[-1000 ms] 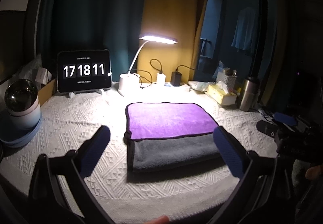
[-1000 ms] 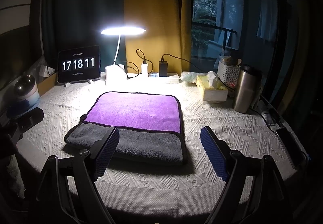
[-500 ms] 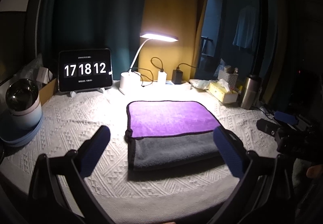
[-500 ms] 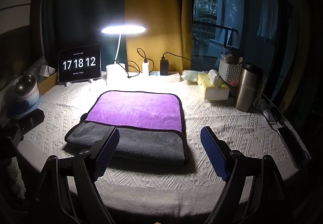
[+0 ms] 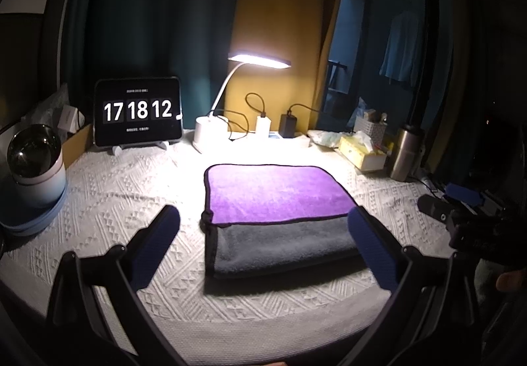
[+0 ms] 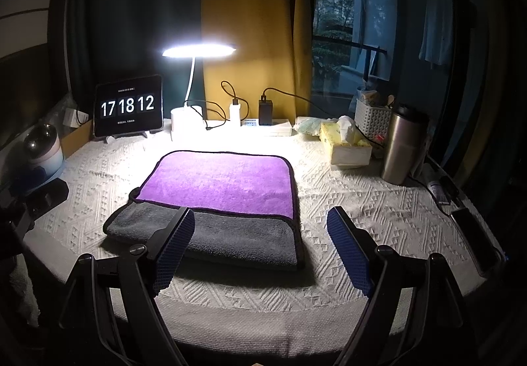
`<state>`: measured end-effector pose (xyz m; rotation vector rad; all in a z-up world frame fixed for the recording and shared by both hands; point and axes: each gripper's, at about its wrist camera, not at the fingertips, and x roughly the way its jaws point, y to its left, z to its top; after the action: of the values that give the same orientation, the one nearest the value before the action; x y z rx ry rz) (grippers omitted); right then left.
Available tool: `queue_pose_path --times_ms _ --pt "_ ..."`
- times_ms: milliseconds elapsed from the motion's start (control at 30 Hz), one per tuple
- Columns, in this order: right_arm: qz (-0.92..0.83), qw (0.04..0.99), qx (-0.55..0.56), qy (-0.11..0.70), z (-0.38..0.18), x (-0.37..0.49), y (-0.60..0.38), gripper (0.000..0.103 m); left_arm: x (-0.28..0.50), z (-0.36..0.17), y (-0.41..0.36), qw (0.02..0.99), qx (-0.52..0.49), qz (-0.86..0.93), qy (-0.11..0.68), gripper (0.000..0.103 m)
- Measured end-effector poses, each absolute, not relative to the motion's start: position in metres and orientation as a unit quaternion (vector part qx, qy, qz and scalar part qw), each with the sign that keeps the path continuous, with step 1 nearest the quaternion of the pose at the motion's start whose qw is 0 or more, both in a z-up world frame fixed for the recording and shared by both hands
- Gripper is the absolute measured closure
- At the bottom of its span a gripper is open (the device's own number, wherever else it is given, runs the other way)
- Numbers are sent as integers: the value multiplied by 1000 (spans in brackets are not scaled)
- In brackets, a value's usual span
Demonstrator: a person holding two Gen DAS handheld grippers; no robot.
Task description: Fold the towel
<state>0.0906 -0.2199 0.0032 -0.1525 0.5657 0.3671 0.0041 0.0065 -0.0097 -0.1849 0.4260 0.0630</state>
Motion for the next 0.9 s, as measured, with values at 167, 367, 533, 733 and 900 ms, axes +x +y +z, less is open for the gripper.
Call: queue_pose_path --times_ms 167,367,533,733,900 --pt "179 941 -77 275 4 92 -221 18 4 -10 5 973 -92 32 210 0" --pt "180 942 -82 273 5 90 -217 18 3 -9 7 973 -96 33 207 0" --pt "182 941 -82 273 6 91 -217 18 3 -8 8 974 -98 34 203 0" --pt "181 941 -82 273 8 91 -216 18 1 -6 12 975 -103 34 195 0" --pt "181 941 -82 272 8 92 -216 18 0 -3 13 976 -105 34 188 0"
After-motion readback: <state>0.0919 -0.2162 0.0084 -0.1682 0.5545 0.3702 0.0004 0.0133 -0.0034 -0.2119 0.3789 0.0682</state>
